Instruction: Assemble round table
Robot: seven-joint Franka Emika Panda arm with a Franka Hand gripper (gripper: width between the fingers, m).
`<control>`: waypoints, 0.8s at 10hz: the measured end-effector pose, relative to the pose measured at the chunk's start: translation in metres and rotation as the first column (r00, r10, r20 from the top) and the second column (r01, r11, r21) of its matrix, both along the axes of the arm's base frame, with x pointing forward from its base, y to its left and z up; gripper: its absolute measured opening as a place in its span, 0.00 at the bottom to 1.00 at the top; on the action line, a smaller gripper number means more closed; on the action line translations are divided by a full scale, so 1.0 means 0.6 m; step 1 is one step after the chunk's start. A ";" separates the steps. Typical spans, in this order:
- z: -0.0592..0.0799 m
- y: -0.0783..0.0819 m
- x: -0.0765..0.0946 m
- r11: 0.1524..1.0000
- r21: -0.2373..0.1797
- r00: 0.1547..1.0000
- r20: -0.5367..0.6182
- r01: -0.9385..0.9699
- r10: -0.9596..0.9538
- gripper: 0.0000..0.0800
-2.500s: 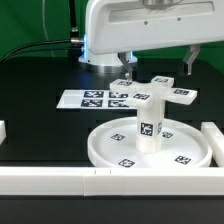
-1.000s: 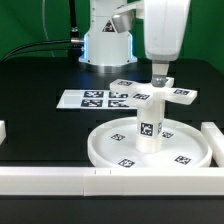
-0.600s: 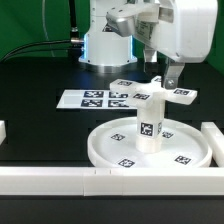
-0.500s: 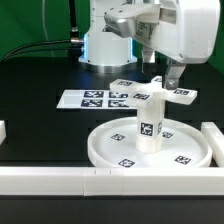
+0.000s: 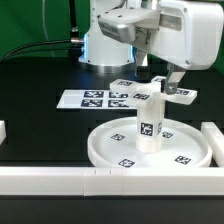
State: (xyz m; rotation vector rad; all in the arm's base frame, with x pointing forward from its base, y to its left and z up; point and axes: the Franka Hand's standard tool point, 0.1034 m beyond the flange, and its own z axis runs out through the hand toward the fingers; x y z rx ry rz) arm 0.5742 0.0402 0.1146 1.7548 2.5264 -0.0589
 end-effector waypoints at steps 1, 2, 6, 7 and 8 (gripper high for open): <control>-0.003 0.000 -0.002 1.000 0.000 1.000 -0.004 0.000 0.000 0.81; -0.006 -0.001 -0.003 1.000 0.000 1.000 -0.007 0.003 -0.003 0.81; -0.019 -0.002 -0.013 0.999 -0.001 0.999 -0.021 0.043 -0.043 0.81; -0.021 -0.002 -0.013 0.999 -0.002 0.999 -0.022 0.044 -0.044 0.81; -0.021 -0.002 -0.014 0.999 -0.002 0.999 -0.023 0.047 -0.048 0.81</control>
Offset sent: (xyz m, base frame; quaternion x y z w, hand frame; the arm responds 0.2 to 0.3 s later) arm -0.0106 0.0043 -0.0078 0.0036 0.0071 0.0381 0.9992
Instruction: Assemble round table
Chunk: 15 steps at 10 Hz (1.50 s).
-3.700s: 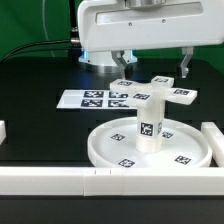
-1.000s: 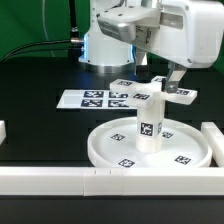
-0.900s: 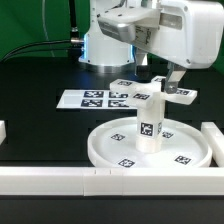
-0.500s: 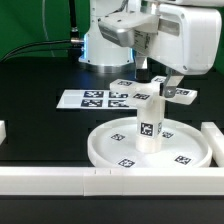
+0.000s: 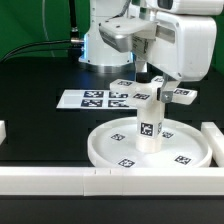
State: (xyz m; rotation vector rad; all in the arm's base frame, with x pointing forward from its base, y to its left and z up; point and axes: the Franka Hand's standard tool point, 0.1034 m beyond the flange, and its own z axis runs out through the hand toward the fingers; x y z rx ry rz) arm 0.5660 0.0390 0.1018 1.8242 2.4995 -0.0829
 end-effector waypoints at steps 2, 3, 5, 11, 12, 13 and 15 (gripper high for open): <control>0.000 0.000 -0.001 1.000 0.000 1.000 -0.002 0.004 -0.004 0.55; 0.000 0.000 -0.001 1.000 0.000 1.000 -0.002 0.005 -0.005 0.55; 0.000 0.000 -0.001 0.999 0.000 0.999 0.001 0.043 -0.043 0.55; 0.000 0.000 -0.003 0.889 0.009 0.889 0.021 0.458 -0.458 0.55; 0.000 0.001 -0.004 0.819 0.013 0.819 0.028 0.573 -0.573 0.55; 0.000 0.002 -0.005 0.745 0.018 0.744 0.031 0.667 -0.667 0.55; 0.000 0.003 -0.005 0.553 0.032 0.553 0.032 0.832 -0.833 0.55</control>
Offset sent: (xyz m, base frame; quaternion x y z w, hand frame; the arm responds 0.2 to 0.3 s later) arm 0.0032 0.0029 -0.0020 -0.0010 0.0030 -0.0093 1.0000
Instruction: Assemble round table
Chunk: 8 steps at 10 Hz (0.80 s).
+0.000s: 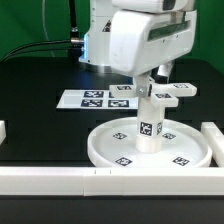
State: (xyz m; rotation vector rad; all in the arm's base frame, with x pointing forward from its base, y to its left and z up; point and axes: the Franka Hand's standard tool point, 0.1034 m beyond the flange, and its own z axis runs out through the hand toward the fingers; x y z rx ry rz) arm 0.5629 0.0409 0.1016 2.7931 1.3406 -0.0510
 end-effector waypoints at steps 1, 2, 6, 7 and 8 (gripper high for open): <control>0.000 0.000 -0.001 0.995 0.012 0.995 -0.005 0.101 -0.101 0.55; 0.000 -0.001 -0.001 0.986 0.025 0.986 -0.006 0.167 -0.167 0.55; 0.000 0.000 -0.001 0.897 0.026 0.898 -0.001 0.441 -0.441 0.55; 0.000 0.001 -0.001 0.861 0.032 0.862 -0.002 0.507 -0.507 0.55; -0.001 -0.001 -0.004 0.772 0.045 0.773 -0.011 0.634 -0.634 0.55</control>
Offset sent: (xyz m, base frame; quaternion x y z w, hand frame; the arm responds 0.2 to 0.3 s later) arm 0.0000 0.0000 0.0000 0.0000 0.0000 0.1938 0.9810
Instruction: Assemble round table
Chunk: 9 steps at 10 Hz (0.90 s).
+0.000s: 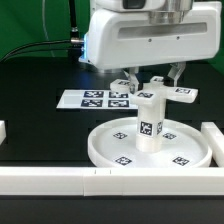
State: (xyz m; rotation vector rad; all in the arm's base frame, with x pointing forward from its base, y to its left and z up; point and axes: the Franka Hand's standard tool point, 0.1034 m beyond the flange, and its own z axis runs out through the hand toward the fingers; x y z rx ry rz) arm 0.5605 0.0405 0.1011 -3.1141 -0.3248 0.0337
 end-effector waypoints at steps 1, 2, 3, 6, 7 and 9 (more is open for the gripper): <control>0.000 0.000 -0.001 0.995 0.011 0.995 -0.004 0.095 -0.095 0.55; 0.000 0.000 -0.001 0.976 0.015 0.977 -0.007 0.215 -0.215 0.55; 0.000 0.000 -0.001 0.955 0.013 0.955 -0.009 0.295 -0.295 0.55; -0.001 -0.002 0.001 0.854 0.031 0.855 -0.022 0.519 -0.518 0.55; 0.000 0.000 0.001 0.799 0.025 0.800 -0.024 0.601 -0.600 0.55; -0.001 0.000 0.001 0.781 0.024 0.782 -0.026 0.624 -0.623 0.55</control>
Offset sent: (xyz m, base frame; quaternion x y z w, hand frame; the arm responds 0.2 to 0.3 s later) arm -0.0072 0.0029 -0.0090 0.0376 -0.0094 0.2322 0.9719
